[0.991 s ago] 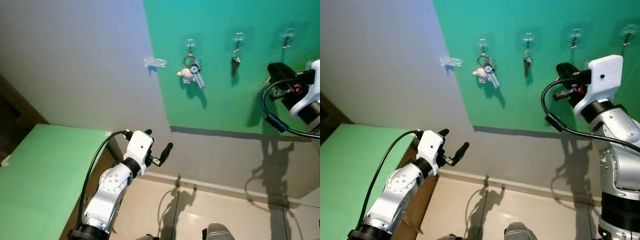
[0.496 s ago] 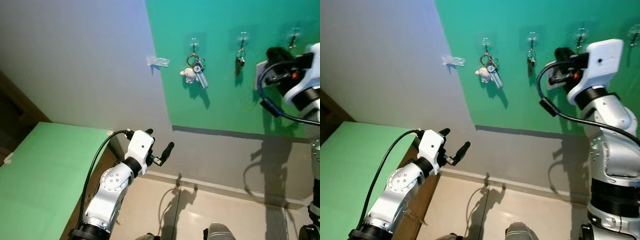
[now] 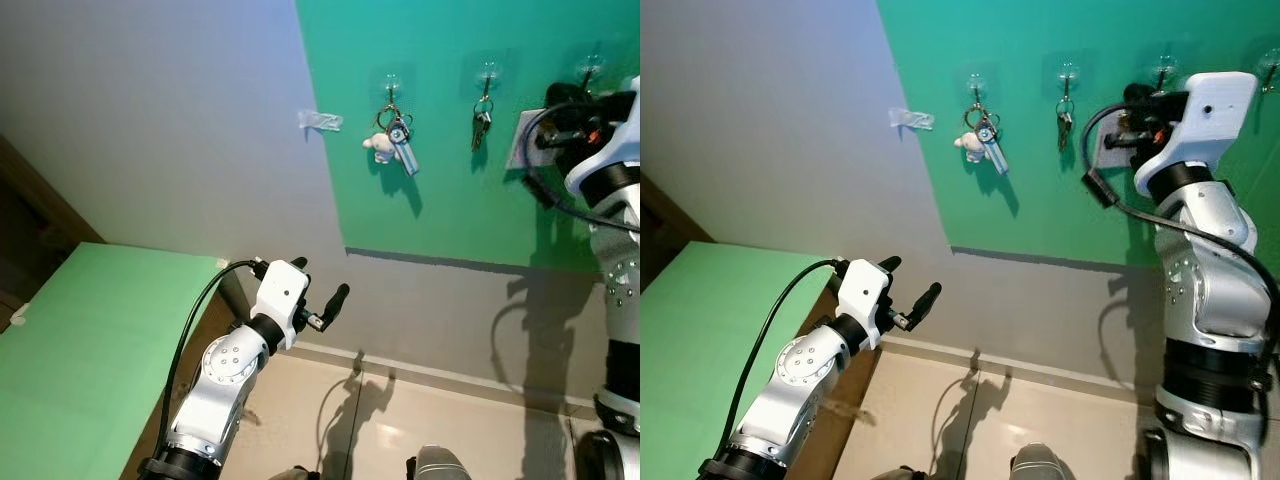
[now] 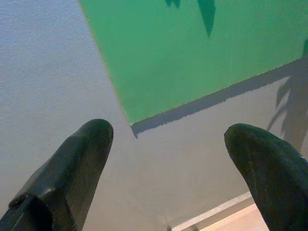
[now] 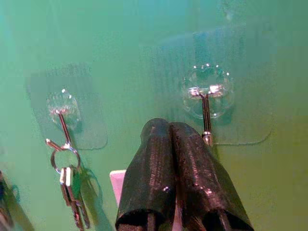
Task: Hang keys on a hook
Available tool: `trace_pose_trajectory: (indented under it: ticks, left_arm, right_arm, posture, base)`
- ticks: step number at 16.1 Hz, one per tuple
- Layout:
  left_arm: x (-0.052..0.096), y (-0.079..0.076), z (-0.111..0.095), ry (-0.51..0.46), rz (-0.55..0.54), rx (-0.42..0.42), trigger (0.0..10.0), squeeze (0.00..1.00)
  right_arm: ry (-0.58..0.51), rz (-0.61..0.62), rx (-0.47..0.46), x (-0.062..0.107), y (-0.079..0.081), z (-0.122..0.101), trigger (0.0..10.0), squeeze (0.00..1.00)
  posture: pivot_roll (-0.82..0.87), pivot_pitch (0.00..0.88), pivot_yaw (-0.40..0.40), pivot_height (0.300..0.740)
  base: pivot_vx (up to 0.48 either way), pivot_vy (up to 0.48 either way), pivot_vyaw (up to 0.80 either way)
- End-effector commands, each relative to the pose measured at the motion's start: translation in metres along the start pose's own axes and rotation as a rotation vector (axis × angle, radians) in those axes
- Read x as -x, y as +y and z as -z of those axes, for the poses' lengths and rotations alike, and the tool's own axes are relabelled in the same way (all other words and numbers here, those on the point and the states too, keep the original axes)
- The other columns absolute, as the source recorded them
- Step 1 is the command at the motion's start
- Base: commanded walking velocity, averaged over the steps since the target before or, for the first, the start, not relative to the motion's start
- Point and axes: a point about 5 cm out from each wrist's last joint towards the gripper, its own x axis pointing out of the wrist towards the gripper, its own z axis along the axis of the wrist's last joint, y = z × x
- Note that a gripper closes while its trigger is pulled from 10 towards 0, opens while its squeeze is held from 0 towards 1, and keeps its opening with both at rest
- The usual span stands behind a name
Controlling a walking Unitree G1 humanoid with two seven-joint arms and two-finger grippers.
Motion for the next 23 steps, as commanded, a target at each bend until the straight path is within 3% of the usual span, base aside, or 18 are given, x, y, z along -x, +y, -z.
trace_pose_trajectory:
  ticks: [1, 2, 3, 5, 6, 7, 9, 11, 12, 13, 14, 15, 16, 19, 21, 22, 23]
  left_arm:
    - [0.002, 0.004, 0.000, 0.006, -0.009, -0.010, 10.0, 0.00]
    - [0.002, 0.004, 0.000, 0.006, -0.010, -0.011, 10.0, 0.00]
    - [0.002, 0.005, 0.001, 0.009, -0.011, -0.014, 10.0, 0.00]
    - [0.002, 0.005, 0.001, 0.013, -0.008, -0.017, 10.0, 0.00]
    - [0.002, 0.005, 0.001, 0.013, -0.002, -0.021, 10.0, 0.00]
    - [0.003, 0.004, 0.000, 0.012, 0.009, -0.035, 10.0, 0.00]
    - [0.002, 0.005, -0.001, 0.011, 0.011, -0.040, 10.0, 0.00]
    - [0.000, 0.008, -0.005, -0.006, 0.002, -0.027, 10.0, 0.00]
    - [-0.003, 0.009, -0.012, -0.037, 0.005, -0.011, 10.0, 0.00]
    - [-0.003, 0.007, -0.016, -0.064, 0.026, 0.010, 10.0, 0.00]
    - [0.000, 0.006, -0.019, -0.076, 0.080, 0.022, 10.0, 0.00]
    - [0.004, 0.008, -0.019, -0.071, 0.117, 0.027, 10.0, 0.00]
    - [0.014, 0.013, -0.019, -0.033, 0.181, 0.036, 10.0, 0.00]
    - [0.024, 0.020, -0.022, 0.021, 0.270, 0.060, 10.0, 0.00]
    - [0.023, 0.018, -0.030, 0.012, 0.323, 0.081, 10.0, 0.00]
    - [0.024, 0.012, -0.037, -0.003, 0.387, 0.086, 10.0, 0.00]
    - [0.025, 0.008, -0.038, -0.001, 0.423, 0.078, 10.0, 0.00]
  right_arm:
    - [0.022, 0.100, -0.025, 0.001, -0.016, 0.003, 0.0, 0.00]
    - [0.051, 0.065, 0.013, 0.004, -0.011, 0.011, 0.0, 0.00]
    - [0.094, -0.067, 0.113, 0.010, 0.007, 0.021, 0.0, 0.00]
    - [0.161, -0.266, 0.210, 0.024, 0.034, 0.037, 0.0, 0.00]
    - [0.187, -0.313, 0.223, 0.030, 0.038, 0.043, 0.0, 0.00]
    - [0.256, -0.384, 0.218, 0.046, 0.042, 0.059, 0.0, 0.00]
    - [0.285, -0.392, 0.184, 0.055, 0.041, 0.067, 0.0, 0.00]
    - [0.319, -0.316, 0.138, 0.062, 0.034, 0.080, 0.0, 0.00]
    - [0.400, -0.156, 0.082, 0.076, 0.026, 0.109, 0.0, 0.00]
    - [0.455, -0.120, 0.058, 0.090, 0.028, 0.127, 0.0, 0.00]
    - [0.474, -0.182, 0.043, 0.102, 0.035, 0.134, 0.0, 0.00]
    - [0.475, -0.207, 0.023, 0.107, 0.032, 0.133, 0.0, 0.00]
    - [0.469, -0.235, 0.012, 0.110, 0.020, 0.127, 0.0, 0.00]
    - [0.432, -0.336, 0.068, 0.099, 0.002, 0.103, 0.0, 0.00]
    - [0.392, -0.494, 0.098, 0.085, 0.009, 0.079, 0.0, 0.00]
    - [0.359, -0.652, 0.109, 0.076, 0.020, 0.059, 0.0, 0.00]
    - [0.359, -0.692, 0.117, 0.074, 0.022, 0.057, 0.0, 0.00]
  posture:
    - [-0.28, 0.043, 0.190, 0.720]
    - [-0.28, 0.044, 0.190, 0.720]
    - [-0.28, 0.044, 0.192, 0.720]
    - [-0.28, 0.045, 0.192, 0.720]
    - [-0.28, 0.045, 0.188, 0.720]
    - [-0.28, 0.042, 0.187, 0.720]
    - [-0.28, 0.035, 0.180, 0.720]
    - [-0.29, 0.025, 0.177, 0.720]
    - [-0.29, 0.017, 0.170, 0.720]
    - [-0.29, 0.016, 0.170, 0.720]
    - [-0.29, 0.014, 0.171, 0.720]
    - [-0.29, 0.012, 0.175, 0.720]
    - [-0.30, 0.012, 0.177, 0.720]
    - [-0.30, 0.018, 0.181, 0.720]
    - [-0.30, 0.022, 0.181, 0.720]
    - [-0.30, 0.024, 0.177, 0.720]
    - [-0.30, 0.026, 0.174, 0.720]
  base:
    - [0.000, 0.000, 0.00]
    - [0.000, 0.000, 0.00]
    - [0.000, 0.000, 0.00]
    - [0.000, 0.000, 0.00]
    - [0.000, 0.000, 0.00]
    - [0.000, 0.000, 0.00]
    - [0.000, 0.000, 0.00]
    - [0.000, 0.000, 0.00]
    - [0.000, 0.000, 0.00]
    - [0.000, 0.000, 0.00]
    - [0.000, 0.000, 0.00]
    - [0.000, 0.000, 0.00]
    - [0.000, 0.000, 0.00]
    - [0.000, 0.000, 0.00]
    - [0.000, 0.000, 0.00]
    - [0.000, 0.000, 0.00]
    - [0.000, 0.000, 0.00]
